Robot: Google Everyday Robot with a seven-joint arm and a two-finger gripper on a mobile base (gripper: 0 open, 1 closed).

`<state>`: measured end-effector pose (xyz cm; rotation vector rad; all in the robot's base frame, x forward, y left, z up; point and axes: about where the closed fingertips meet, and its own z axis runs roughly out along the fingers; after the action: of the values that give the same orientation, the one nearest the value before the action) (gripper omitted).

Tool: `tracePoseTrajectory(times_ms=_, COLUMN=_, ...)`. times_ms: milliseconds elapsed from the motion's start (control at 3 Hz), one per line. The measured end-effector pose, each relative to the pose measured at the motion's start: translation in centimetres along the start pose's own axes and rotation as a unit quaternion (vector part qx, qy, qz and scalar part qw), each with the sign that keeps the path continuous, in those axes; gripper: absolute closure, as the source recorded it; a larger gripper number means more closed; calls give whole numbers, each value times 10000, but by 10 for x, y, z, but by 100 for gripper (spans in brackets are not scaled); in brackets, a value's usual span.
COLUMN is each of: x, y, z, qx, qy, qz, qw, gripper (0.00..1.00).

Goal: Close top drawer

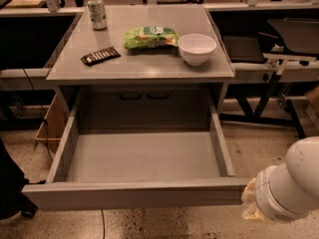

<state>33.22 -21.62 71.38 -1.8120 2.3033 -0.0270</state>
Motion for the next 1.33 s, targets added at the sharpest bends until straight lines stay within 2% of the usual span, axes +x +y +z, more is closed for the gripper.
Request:
tracePoseTrajectory(times_ms=333, x=2, y=7, z=21, qx=3, qy=-41, qz=-53, qw=10000, gripper=89)
tracePoseTrajectory(times_ms=667, x=-4, y=5, z=53, qx=85, qy=-241, qz=-112, qw=9996, gripper=100)
tracePoseTrajectory(times_ms=1333, x=-30, y=-27, z=71, qx=554, qy=-563, qz=-260, qw=9965, gripper=100)
